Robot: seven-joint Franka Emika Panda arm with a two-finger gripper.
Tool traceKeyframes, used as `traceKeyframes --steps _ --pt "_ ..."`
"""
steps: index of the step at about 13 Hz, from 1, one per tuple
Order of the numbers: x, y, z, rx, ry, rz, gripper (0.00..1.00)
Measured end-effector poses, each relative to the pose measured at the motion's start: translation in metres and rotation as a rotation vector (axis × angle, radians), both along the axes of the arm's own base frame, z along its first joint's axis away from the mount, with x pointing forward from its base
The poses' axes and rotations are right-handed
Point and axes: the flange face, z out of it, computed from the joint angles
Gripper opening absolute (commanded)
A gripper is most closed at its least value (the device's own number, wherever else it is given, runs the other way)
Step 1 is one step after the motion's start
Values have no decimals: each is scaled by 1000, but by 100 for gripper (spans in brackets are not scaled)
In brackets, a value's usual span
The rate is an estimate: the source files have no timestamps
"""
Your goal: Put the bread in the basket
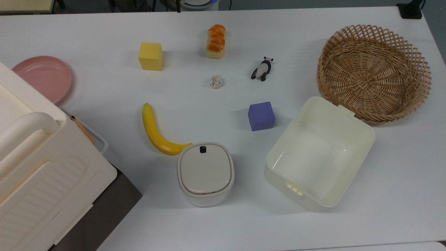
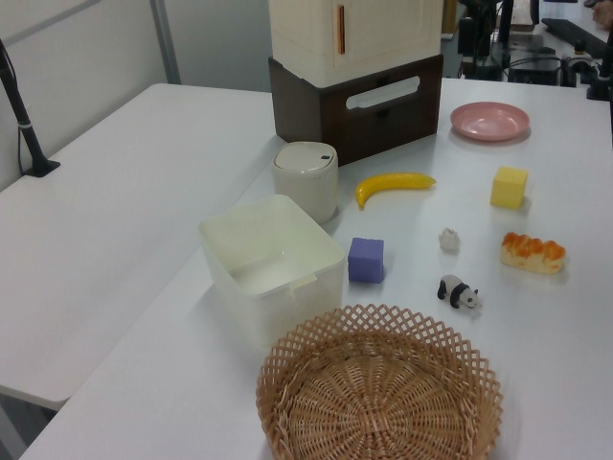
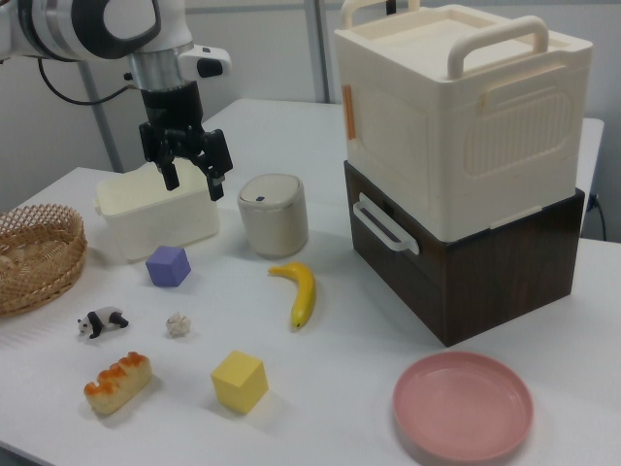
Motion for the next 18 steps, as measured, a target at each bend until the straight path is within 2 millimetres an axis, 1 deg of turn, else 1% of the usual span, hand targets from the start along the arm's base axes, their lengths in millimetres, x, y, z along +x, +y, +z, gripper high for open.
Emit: traceKeyframes --steps 18 --pt "2 -8 -1 1 2 11 100"
